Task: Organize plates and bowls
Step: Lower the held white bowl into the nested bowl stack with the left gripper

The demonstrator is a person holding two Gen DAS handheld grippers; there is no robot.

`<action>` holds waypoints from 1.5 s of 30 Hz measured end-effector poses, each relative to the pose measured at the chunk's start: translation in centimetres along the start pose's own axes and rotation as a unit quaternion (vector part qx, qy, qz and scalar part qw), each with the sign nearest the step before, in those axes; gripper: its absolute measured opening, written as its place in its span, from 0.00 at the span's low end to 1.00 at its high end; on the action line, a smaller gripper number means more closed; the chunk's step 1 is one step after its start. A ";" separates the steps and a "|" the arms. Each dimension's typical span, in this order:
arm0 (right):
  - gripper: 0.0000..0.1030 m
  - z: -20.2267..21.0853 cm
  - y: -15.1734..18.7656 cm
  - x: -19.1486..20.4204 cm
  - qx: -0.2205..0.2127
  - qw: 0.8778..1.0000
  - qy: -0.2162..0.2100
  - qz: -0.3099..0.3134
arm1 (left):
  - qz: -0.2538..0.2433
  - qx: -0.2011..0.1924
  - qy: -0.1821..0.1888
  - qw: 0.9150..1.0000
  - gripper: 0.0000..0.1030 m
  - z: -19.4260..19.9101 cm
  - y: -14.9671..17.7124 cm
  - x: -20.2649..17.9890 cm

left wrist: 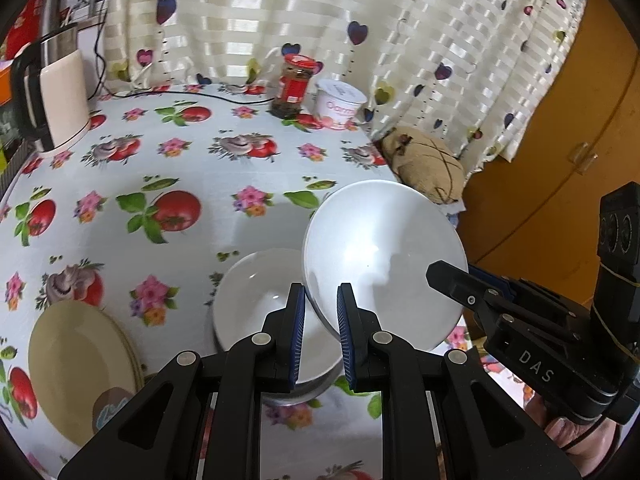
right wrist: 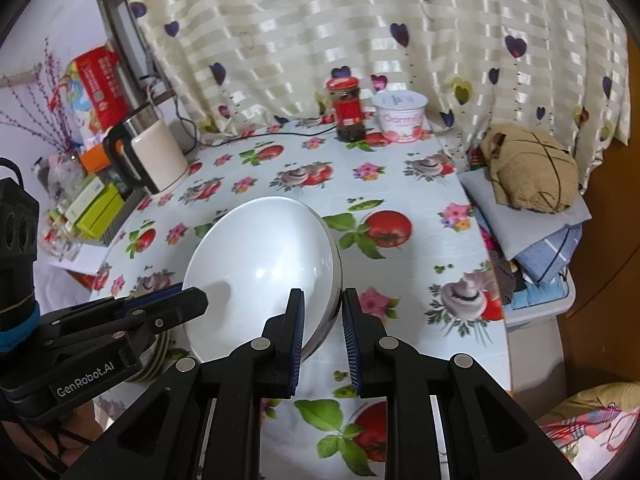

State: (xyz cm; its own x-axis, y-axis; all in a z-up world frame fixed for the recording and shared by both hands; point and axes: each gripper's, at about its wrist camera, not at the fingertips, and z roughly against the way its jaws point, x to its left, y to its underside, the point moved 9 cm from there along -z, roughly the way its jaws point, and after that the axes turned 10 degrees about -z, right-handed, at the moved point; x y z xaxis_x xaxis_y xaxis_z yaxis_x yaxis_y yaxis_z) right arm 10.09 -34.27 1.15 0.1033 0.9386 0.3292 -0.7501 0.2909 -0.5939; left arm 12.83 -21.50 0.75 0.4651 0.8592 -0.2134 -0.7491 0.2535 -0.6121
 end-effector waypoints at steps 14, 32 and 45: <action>0.18 -2.5 1.6 2.6 0.032 0.999 -0.017 0.015 | 0.026 0.020 -0.022 0.999 0.17 -0.1 2.0 2.7; 0.18 -5.0 3.2 3.4 0.069 0.997 -0.023 0.021 | 0.040 0.046 -0.040 0.997 0.17 -1.0 3.6 4.5; 0.18 -6.0 3.9 3.5 0.085 0.996 -0.020 0.026 | 0.041 0.056 -0.043 0.997 0.17 -1.6 4.1 5.0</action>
State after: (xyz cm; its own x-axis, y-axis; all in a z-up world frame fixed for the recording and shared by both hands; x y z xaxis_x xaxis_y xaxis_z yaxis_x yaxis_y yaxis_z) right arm 11.48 -28.70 -4.42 0.0379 0.9426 0.3319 -0.8537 0.2031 -0.4795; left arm 12.86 -16.87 -4.05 0.3626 0.9123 -0.1904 -0.8328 0.2256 -0.5055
